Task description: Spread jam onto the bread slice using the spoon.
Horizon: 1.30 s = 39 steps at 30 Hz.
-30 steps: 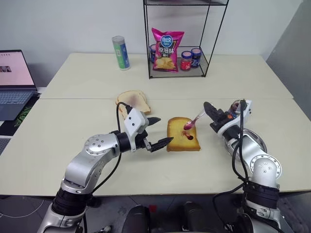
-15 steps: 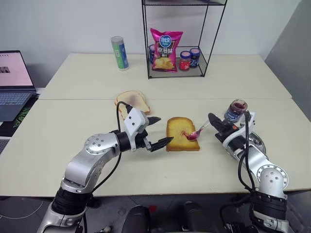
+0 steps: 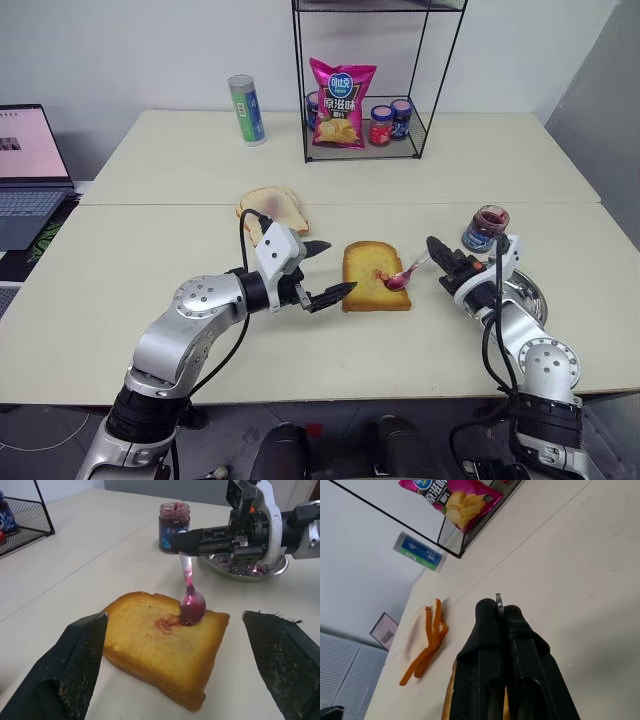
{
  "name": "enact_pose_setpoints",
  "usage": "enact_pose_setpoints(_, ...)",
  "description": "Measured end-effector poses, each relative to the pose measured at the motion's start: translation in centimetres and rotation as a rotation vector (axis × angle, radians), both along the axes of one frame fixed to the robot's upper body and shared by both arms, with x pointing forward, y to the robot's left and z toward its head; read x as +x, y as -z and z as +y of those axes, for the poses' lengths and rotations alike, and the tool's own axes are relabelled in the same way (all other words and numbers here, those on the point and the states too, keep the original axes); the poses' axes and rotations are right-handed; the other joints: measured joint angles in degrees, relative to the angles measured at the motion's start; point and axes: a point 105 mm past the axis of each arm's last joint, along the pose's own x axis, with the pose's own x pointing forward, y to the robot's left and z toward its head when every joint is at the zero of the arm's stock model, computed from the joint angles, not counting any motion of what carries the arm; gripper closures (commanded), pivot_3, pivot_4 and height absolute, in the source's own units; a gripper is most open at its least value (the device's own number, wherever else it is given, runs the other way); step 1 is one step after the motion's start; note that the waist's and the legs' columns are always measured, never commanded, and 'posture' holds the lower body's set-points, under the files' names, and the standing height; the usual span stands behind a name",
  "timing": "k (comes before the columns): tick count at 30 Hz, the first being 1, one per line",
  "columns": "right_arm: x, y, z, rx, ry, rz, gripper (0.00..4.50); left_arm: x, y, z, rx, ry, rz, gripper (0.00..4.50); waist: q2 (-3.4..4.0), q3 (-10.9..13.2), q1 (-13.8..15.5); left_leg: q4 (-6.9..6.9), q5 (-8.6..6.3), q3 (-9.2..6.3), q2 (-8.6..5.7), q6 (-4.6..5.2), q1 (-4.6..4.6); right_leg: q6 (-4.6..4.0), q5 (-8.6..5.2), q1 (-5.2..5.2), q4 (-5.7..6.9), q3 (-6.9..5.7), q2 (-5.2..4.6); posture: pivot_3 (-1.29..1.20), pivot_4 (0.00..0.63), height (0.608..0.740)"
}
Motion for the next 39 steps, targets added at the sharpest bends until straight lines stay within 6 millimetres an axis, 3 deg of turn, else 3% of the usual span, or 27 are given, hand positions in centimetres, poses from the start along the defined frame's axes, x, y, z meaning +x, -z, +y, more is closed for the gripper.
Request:
enact_pose_setpoints(14,0.6,0.2,0.8,-0.019,-0.023,-0.011,4.49,0.0,0.0,0.0,0.0,-0.002,-0.001,0.0,0.0,0.0,0.02,-0.01,0.0,0.0,0.0,0.0,0.0,0.0,0.0,0.0,-0.01,0.0,0.0,0.0,0.15,0.74)
enact_pose_setpoints(39,-0.5,1.2,0.3,-0.058,0.009,-0.044,4.49,0.3,-0.7,-0.3,-0.001,0.011,-0.021,0.0,-0.12,-0.07,0.38,0.02,0.0,-0.06,-0.04,0.01,0.01,0.01,0.0,0.12,-0.09,-0.07,-0.02,0.0,0.15,0.74)
